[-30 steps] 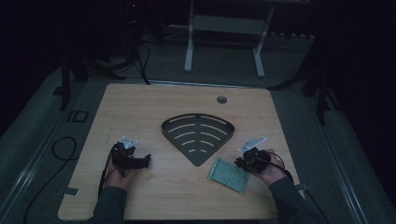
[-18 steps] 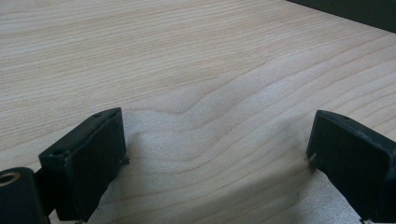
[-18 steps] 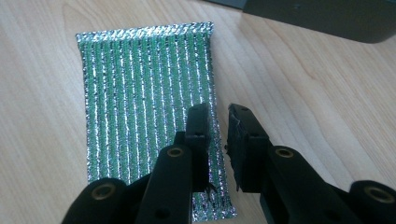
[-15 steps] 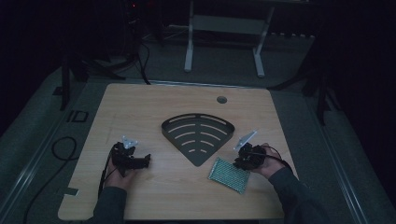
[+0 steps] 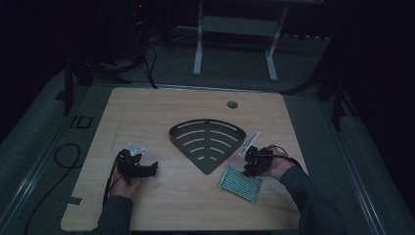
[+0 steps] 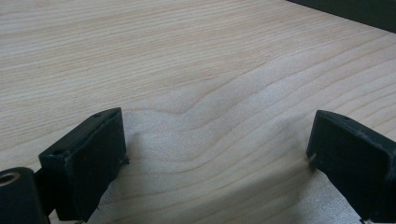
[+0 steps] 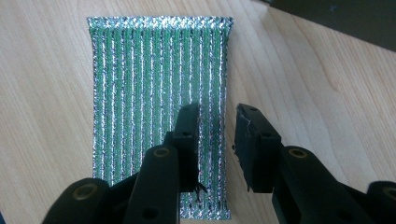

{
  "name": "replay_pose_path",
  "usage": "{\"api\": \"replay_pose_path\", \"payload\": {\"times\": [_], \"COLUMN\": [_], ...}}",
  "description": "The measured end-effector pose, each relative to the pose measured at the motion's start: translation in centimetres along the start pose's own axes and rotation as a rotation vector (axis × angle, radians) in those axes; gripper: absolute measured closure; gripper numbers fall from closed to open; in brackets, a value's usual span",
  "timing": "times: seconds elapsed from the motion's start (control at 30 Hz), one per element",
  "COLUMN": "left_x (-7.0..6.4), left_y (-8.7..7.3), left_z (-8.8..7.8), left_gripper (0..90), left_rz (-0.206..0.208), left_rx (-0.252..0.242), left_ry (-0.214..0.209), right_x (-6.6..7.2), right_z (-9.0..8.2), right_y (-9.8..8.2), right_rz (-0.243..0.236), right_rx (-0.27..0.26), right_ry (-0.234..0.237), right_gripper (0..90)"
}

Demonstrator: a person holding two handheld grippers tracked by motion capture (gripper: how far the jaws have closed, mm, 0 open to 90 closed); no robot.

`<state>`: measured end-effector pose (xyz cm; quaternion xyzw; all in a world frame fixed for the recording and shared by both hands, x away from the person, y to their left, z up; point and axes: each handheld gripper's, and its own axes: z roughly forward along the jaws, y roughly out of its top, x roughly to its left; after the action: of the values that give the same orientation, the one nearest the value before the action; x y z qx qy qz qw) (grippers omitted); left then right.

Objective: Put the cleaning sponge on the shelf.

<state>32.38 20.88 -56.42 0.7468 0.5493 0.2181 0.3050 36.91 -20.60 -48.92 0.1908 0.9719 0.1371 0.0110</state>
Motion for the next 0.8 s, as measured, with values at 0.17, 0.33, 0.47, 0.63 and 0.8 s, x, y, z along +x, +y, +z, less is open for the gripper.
{"api": "replay_pose_path", "payload": {"times": [0.17,0.33,0.47,0.63,0.8], "left_x": [0.0,0.0,0.0,0.0,0.0], "left_y": [0.0,0.0,0.0,0.0,0.0], "left_z": [0.0,0.0,0.0,0.0,0.0], "left_gripper": [4.8,4.8,4.8,4.8,4.8], "left_rz": [0.001,0.0,0.0,0.0,0.0], "left_rx": [0.0,0.0,0.0,0.0,0.001], "left_ry": [0.001,0.0,0.0,0.0,0.0], "right_x": [-0.4,-0.5,-0.7,-1.3,-1.6], "right_z": [0.2,0.8,1.1,1.3,1.5], "right_y": [0.7,1.2,1.5,1.7,1.9], "right_rz": [-0.012,-0.036,-0.038,-0.033,-0.036], "right_rx": [0.018,0.054,0.081,0.1,0.133], "right_ry": [0.023,0.055,0.07,0.094,0.142], "right_gripper": [68.6,67.7,66.3,65.9,64.3]}}
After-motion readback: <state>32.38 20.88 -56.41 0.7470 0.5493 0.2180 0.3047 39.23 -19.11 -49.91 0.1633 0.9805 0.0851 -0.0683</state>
